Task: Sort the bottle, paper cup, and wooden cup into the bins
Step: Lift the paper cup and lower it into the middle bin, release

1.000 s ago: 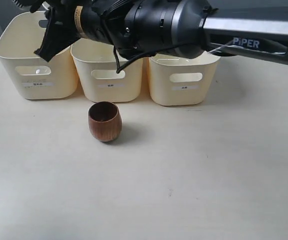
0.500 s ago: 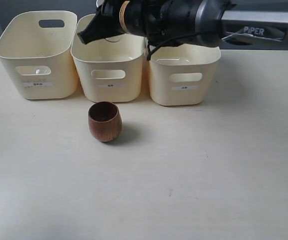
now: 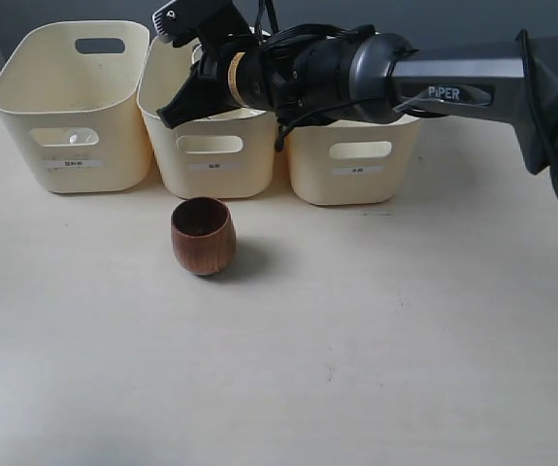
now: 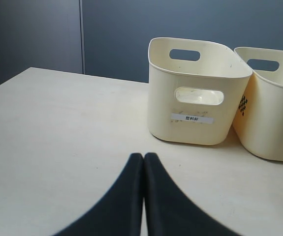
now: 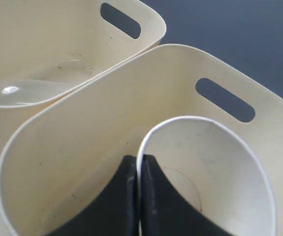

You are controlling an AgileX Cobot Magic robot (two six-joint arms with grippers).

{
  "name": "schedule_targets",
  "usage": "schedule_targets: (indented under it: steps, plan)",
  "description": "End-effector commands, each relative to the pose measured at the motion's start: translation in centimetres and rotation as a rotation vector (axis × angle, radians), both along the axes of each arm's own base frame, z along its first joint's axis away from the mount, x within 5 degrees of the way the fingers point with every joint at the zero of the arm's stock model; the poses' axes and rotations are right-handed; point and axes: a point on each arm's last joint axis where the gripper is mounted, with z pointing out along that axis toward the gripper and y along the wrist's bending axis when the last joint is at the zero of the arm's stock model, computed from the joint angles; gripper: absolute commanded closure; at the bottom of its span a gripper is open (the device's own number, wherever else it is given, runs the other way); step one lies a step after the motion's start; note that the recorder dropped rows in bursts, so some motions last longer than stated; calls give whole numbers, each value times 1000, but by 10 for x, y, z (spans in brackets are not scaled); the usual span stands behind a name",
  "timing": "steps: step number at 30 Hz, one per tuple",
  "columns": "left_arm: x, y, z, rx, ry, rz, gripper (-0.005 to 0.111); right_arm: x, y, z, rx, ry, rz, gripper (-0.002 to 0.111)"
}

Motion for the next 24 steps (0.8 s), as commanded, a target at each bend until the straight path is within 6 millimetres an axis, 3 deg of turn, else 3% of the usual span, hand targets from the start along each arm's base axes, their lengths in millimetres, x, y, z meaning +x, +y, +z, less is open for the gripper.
schedule_targets:
  steps: [1, 5, 17, 24]
  plan:
    - [0, 0, 0, 1, -10, -3, 107, 2, -3, 4, 9, -4, -13, 94]
    - [0, 0, 0, 1, -10, -3, 107, 3, -4, 3, 21, 8, -36, 77]
    - [0, 0, 0, 1, -10, -3, 107, 1, -1, 3, 10, 1, -22, 77]
    - [0, 0, 0, 1, -10, -3, 107, -11, 7, 22, 2, -46, 24, 77]
